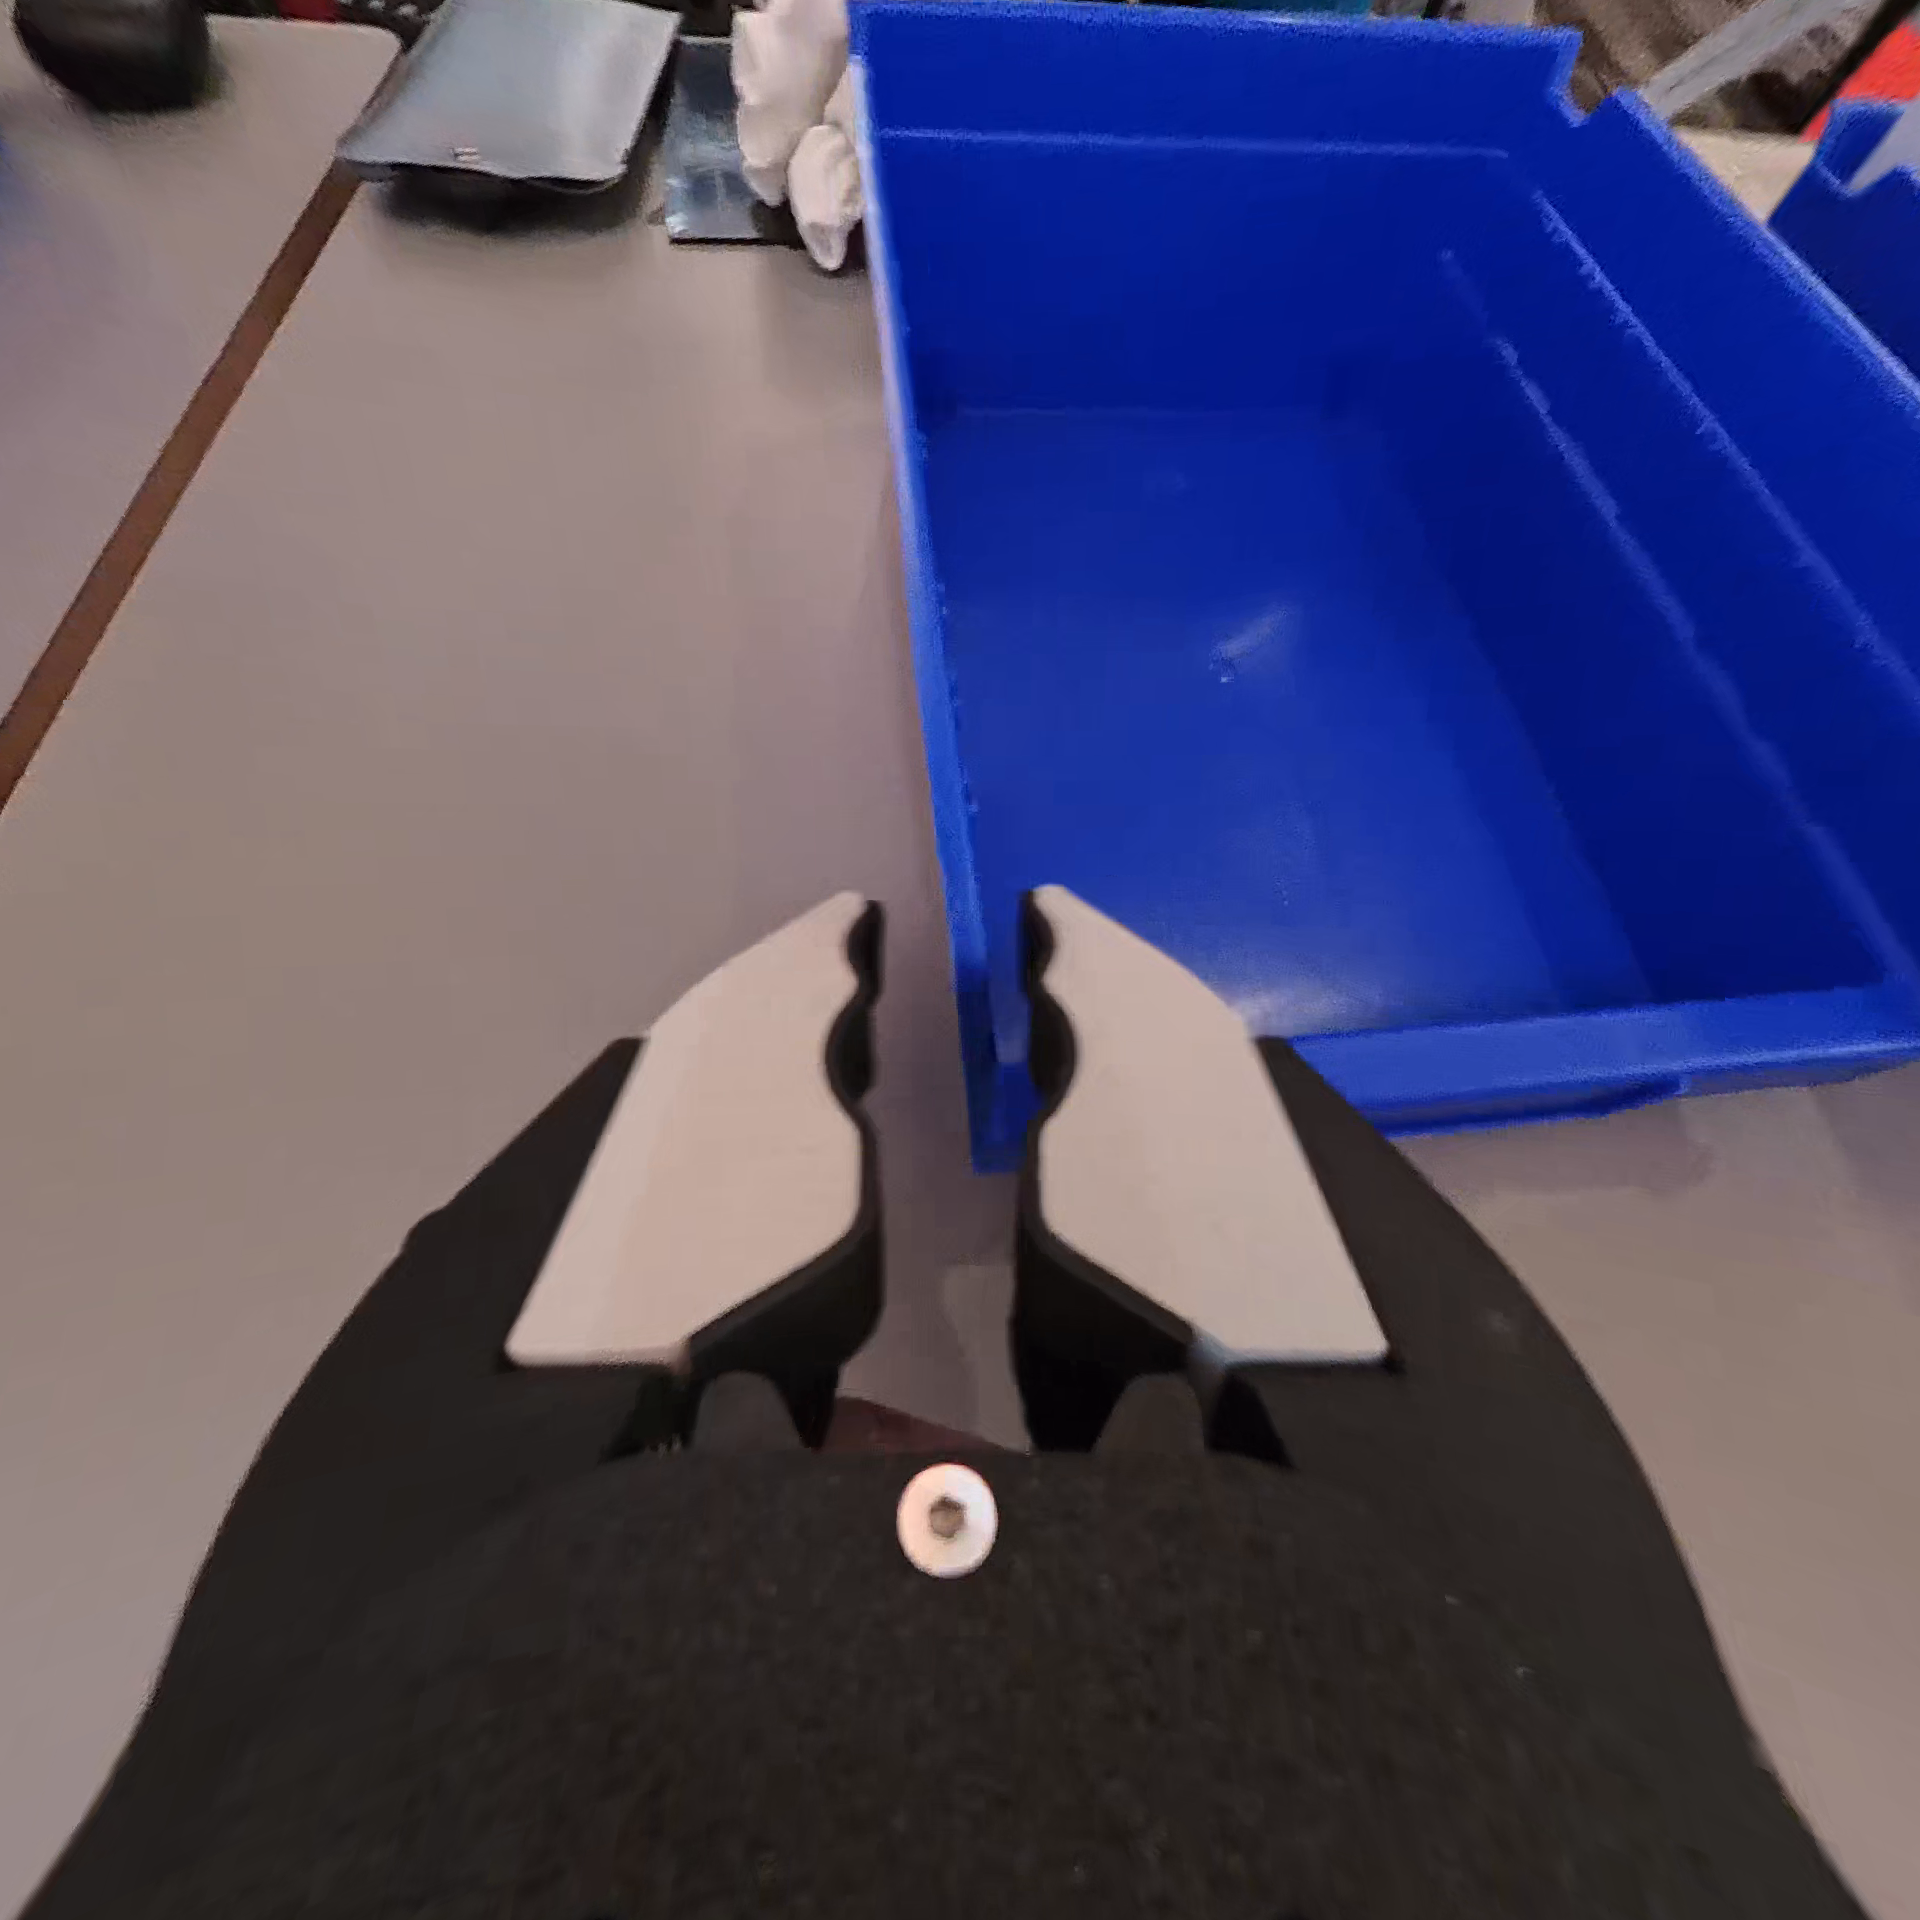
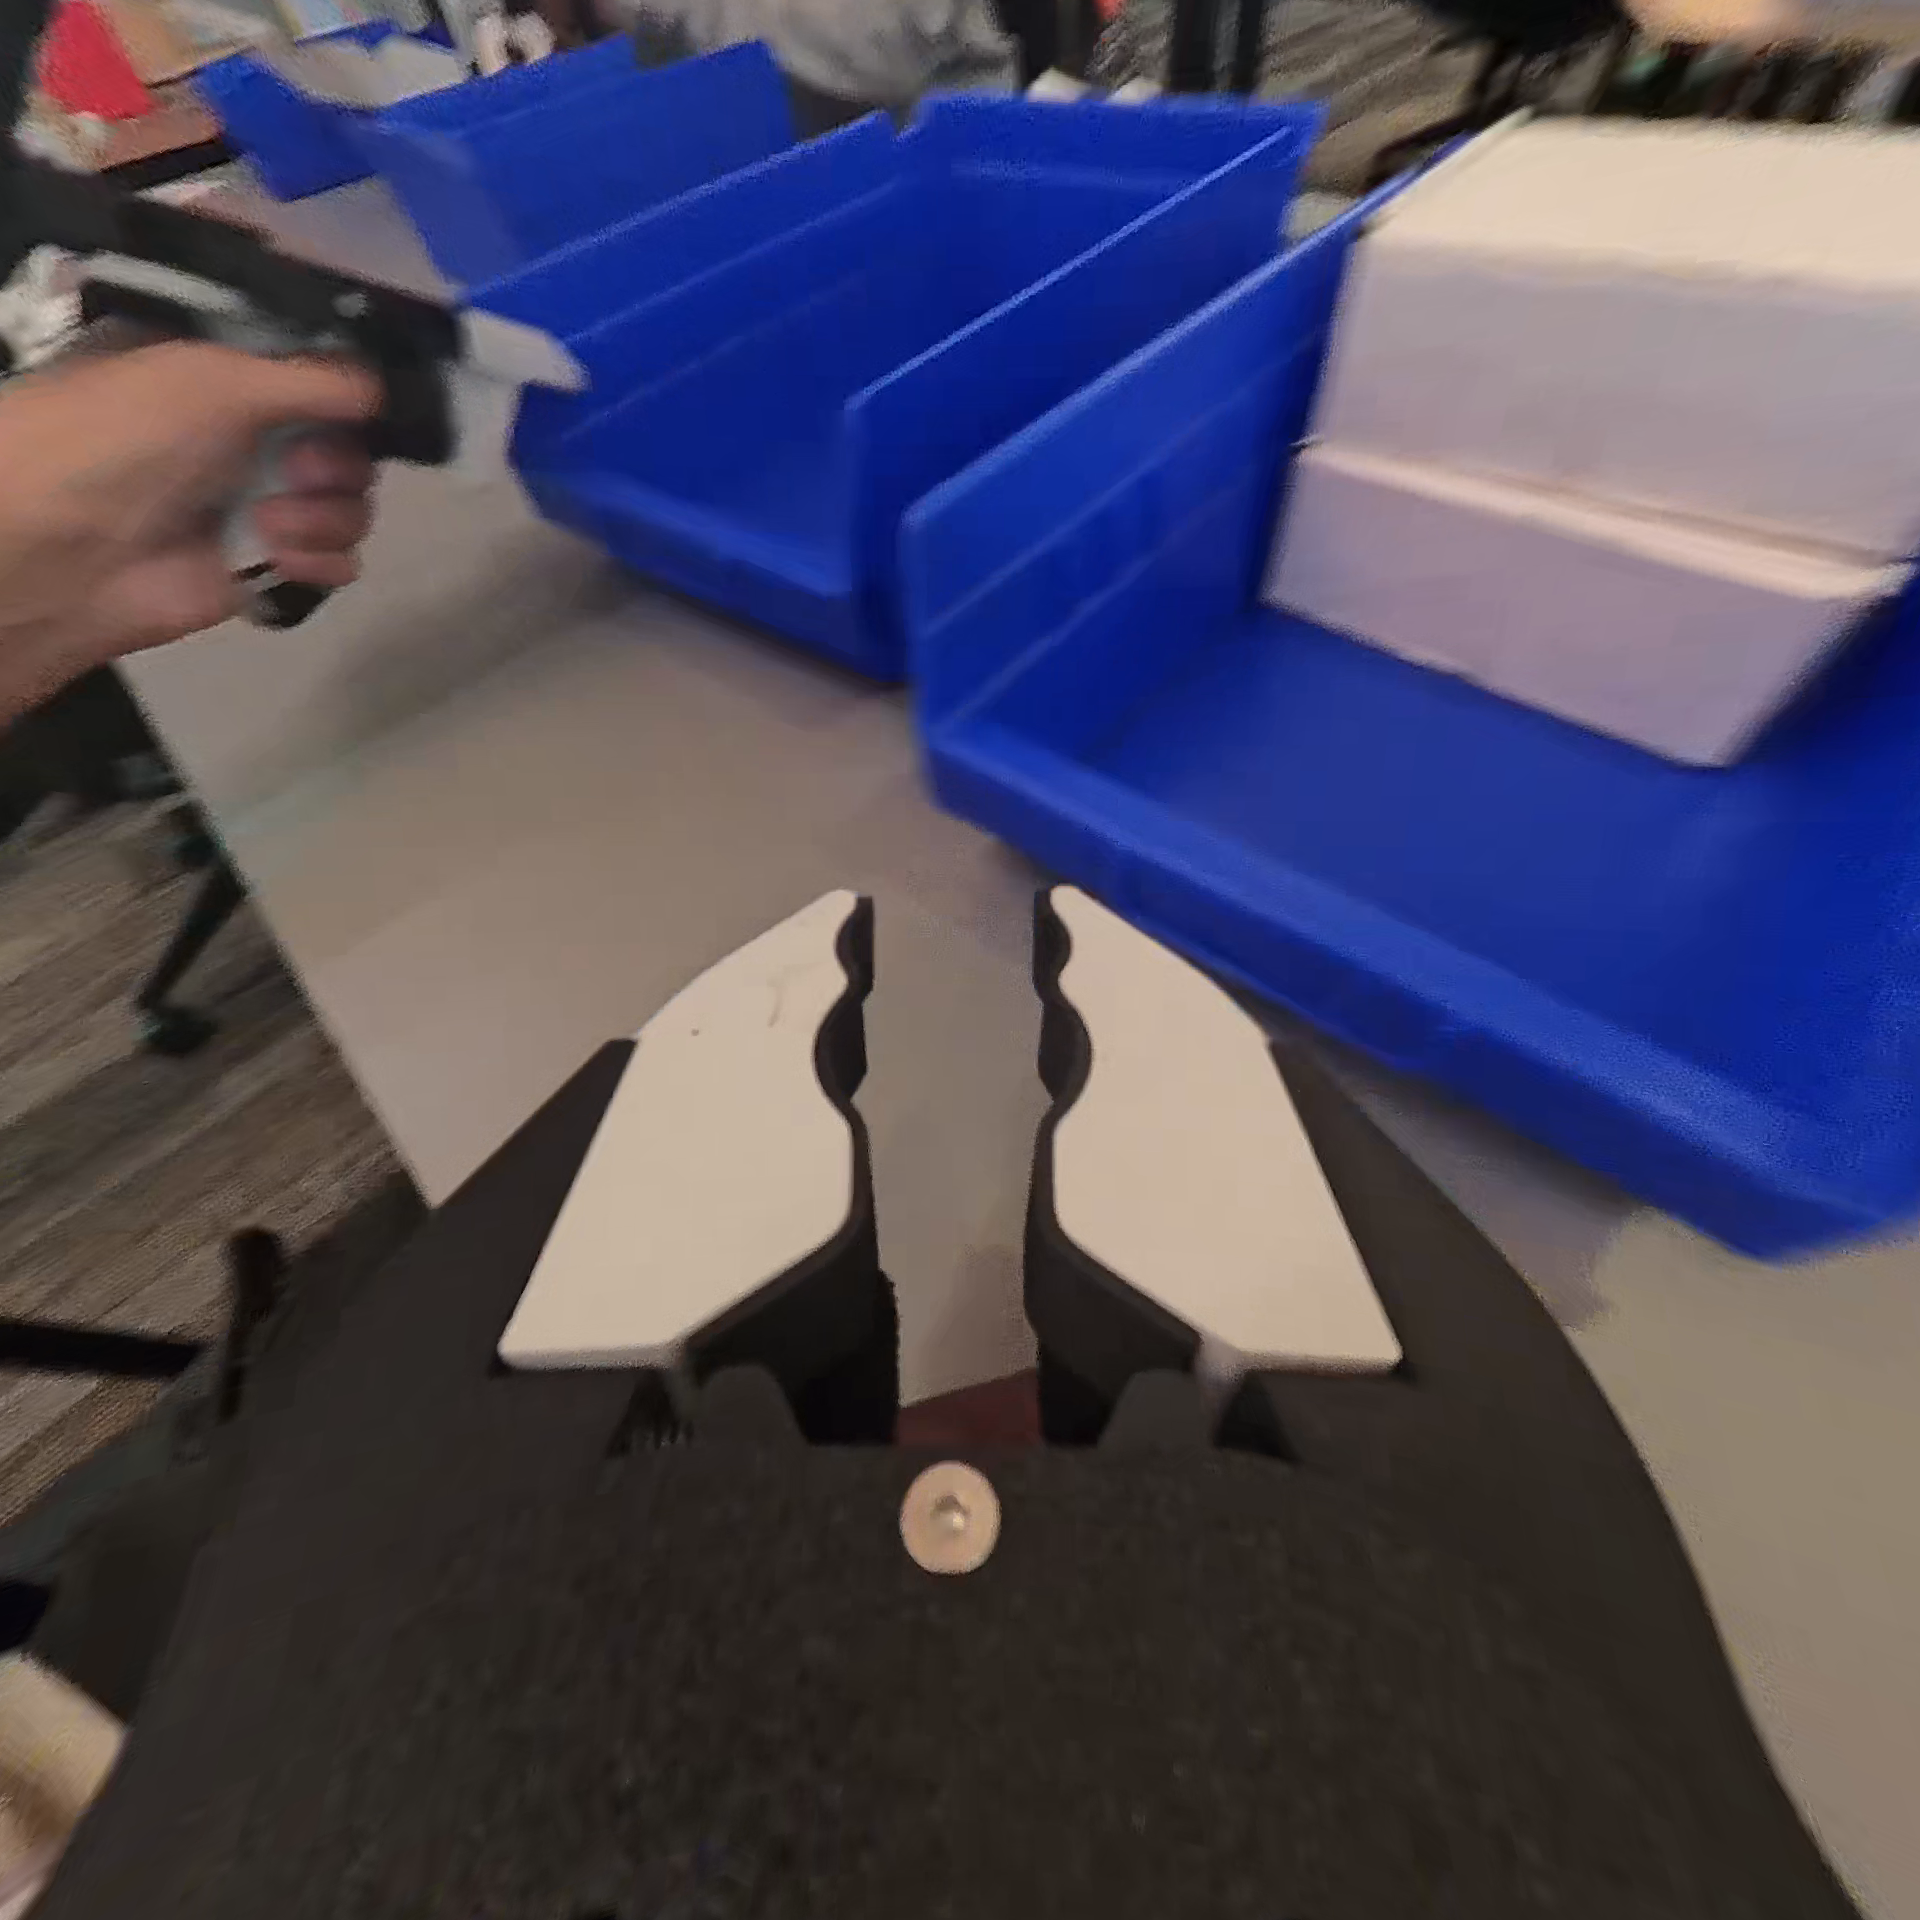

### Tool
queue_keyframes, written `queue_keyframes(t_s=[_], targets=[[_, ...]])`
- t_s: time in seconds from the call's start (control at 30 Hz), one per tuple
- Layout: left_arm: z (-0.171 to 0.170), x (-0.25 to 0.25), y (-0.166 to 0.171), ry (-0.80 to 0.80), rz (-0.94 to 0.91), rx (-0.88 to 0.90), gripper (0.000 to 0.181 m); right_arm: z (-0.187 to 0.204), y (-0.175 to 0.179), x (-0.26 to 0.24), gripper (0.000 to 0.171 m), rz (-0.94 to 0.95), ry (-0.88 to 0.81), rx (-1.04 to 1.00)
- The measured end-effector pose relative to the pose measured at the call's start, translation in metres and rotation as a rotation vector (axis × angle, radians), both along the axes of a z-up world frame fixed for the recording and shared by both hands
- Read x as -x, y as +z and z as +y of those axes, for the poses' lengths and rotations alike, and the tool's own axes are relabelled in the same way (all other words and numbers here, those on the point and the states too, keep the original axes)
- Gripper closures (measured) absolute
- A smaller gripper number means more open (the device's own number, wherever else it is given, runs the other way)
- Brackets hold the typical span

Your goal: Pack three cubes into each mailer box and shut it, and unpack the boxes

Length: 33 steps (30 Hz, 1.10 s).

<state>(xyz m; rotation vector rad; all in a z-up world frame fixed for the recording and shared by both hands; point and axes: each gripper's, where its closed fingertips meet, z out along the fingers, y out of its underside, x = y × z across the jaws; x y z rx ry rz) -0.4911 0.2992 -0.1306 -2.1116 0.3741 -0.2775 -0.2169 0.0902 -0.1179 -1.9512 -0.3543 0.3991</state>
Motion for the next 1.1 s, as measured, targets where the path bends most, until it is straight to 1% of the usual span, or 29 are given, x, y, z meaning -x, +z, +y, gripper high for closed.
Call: queue_keyframes(t_s=[0.03,0.07,0.13,0.2,0.23,0.3,0.33,0.4,0.43,0.47,0.5,0.53,0.57,0.6,0.67,0.73,0.83,0.9,0.97,1.03,1.1], targets=[[0.005,-0.002,-0.002,-0.018,0.022,-0.010,0.171,0.000,-0.007,0.018,0.141,0.012,0.029,0.032],[0.007,-0.004,-0.004,-0.023,0.035,-0.013,0.178,0.002,-0.013,0.032,0.140,0.017,0.042,0.061],[-0.002,-0.006,-0.005,-0.036,0.040,0.014,0.177,0.011,-0.019,0.053,0.136,0.014,0.037,0.094],[-0.025,-0.003,-0.005,-0.014,0.047,0.026,0.177,0.025,-0.016,0.070,0.117,0.002,0.015,0.067],[-0.039,-0.001,-0.005,-0.004,0.052,0.011,0.177,0.033,-0.012,0.076,0.111,-0.003,-0.013,0.043],[-0.070,0.003,-0.005,-0.006,0.066,0.008,0.177,0.047,-0.003,0.085,0.111,0.001,-0.082,-0.011],[-0.084,0.007,-0.005,-0.002,0.066,0.017,0.177,0.053,-0.001,0.086,0.113,-0.016,-0.127,-0.027],[-0.112,0.014,-0.005,-0.006,0.048,0.035,0.177,0.064,-0.008,0.090,0.120,-0.040,-0.209,0.001],[-0.125,0.017,-0.005,-0.013,0.048,0.038,0.177,0.063,-0.013,0.102,0.114,-0.035,-0.171,0.031],[-0.137,0.019,-0.004,-0.018,0.068,0.023,0.177,0.060,-0.016,0.114,0.123,-0.015,-0.124,0.069],[-0.148,0.021,-0.004,-0.014,0.085,0.001,0.176,0.057,-0.016,0.120,0.129,0.009,-0.122,0.099],[-0.157,0.024,-0.003,0.003,0.090,-0.018,0.176,0.055,-0.014,0.119,0.139,0.001,-0.152,0.101],[-0.166,0.027,-0.002,0.021,0.099,-0.033,0.176,0.055,-0.009,0.112,0.161,-0.028,-0.209,0.081],[-0.173,0.027,0.004,0.025,0.105,-0.055,0.175,0.055,-0.004,0.112,0.164,-0.064,-0.216,0.064],[-0.180,0.029,0.023,0.061,0.152,-0.124,0.175,0.051,0.007,0.113,0.165,-0.070,-0.227,0.047],[-0.182,0.023,0.051,0.081,0.174,-0.205,0.175,0.049,0.033,0.107,0.165,-0.107,-0.255,-0.049],[-0.175,-0.004,0.098,0.073,0.136,-0.319,0.176,0.044,0.085,0.079,0.165,-0.120,-0.306,-0.186],[-0.167,-0.041,0.122,0.026,0.103,-0.358,0.176,0.040,0.118,0.042,0.165,-0.143,-0.358,-0.243],[-0.160,-0.092,0.144,-0.041,0.090,-0.409,0.176,0.034,0.144,-0.009,0.165,-0.163,-0.438,-0.276],[-0.158,-0.157,0.164,-0.105,0.057,-0.485,0.176,0.024,0.166,-0.071,0.165,-0.138,-0.545,-0.306],[-0.163,-0.233,0.170,-0.198,0.037,-0.506,0.174,0.009,0.184,-0.145,0.166,-0.131,-0.660,-0.344]])
